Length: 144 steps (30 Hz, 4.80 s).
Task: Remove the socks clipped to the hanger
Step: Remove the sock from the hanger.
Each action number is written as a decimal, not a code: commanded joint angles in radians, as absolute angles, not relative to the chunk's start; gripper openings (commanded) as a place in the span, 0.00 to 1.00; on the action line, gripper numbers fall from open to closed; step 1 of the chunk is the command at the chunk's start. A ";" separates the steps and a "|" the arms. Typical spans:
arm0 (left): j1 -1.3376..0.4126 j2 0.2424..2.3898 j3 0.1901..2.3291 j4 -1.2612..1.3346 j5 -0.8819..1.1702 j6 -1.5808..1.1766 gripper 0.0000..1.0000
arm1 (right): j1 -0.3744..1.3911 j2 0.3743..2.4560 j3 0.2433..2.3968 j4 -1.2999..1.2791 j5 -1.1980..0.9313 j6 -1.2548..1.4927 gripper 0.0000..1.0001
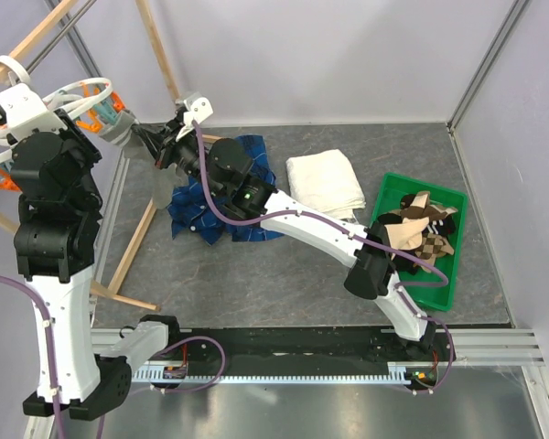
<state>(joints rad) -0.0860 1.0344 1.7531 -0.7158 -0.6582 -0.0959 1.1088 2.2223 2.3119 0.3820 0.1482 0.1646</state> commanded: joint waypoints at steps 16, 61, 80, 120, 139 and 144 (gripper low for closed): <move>0.178 1.137 1.844 -0.750 -0.290 -0.261 0.47 | 1.152 2.157 2.296 0.413 0.121 0.069 0.00; 0.100 0.807 1.622 -0.764 -0.055 -0.287 0.58 | 1.235 2.214 2.437 0.331 0.271 0.040 0.00; 0.032 0.621 1.134 -0.563 -0.147 -0.235 0.59 | 1.255 2.230 2.415 0.321 0.224 0.133 0.00; 0.028 0.589 1.075 -0.535 -0.092 -0.308 0.02 | 1.244 2.189 2.441 0.221 0.357 0.058 0.58; 0.028 0.591 1.114 -0.571 0.026 -0.322 0.02 | 1.236 2.032 2.177 0.156 0.232 0.140 0.68; 0.028 0.595 1.115 -0.561 0.070 -0.305 0.02 | 1.236 2.074 2.223 0.112 0.294 0.104 0.67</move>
